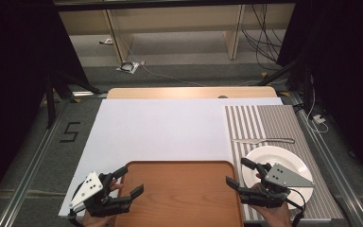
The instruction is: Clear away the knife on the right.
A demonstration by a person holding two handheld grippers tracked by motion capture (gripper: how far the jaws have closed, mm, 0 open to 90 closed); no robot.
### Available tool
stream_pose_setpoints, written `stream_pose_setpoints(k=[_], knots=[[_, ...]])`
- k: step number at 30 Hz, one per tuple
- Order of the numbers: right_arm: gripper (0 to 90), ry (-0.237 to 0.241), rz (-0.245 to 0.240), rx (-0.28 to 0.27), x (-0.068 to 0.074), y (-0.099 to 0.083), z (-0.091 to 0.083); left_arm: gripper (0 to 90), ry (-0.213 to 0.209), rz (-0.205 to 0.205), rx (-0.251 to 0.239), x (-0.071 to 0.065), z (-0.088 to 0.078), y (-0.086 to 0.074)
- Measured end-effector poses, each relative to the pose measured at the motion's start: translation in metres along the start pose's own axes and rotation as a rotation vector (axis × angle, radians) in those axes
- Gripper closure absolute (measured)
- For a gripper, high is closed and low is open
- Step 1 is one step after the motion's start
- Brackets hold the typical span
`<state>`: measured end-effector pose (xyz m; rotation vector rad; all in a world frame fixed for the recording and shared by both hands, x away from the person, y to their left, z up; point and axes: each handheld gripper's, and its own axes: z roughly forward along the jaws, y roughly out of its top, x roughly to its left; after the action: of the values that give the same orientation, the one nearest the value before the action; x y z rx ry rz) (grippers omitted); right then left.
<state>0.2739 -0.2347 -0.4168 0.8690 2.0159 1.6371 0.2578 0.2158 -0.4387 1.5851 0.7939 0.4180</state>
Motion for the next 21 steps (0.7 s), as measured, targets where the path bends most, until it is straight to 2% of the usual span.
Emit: stream_pose_setpoints(k=[11,15,16,21], knots=[[22.0,-0.013,-0.008,0.001,-0.001,0.001,-0.002,15.3,0.000,0.000,0.000,0.000,0.000,0.000],[22.6,-0.035,-0.025,0.002,-0.003,0.003,-0.002,15.4,-0.001,0.000,0.001,0.000,0.000,0.000],[22.6,-0.058,-0.038,0.006,-0.005,0.004,-0.003,15.3,-0.001,0.000,0.001,0.000,0.000,0.000],[22.9,-0.090,-0.047,0.012,-0.011,0.006,-0.005,15.3,-0.002,-0.001,0.000,0.001,0.000,0.000]])
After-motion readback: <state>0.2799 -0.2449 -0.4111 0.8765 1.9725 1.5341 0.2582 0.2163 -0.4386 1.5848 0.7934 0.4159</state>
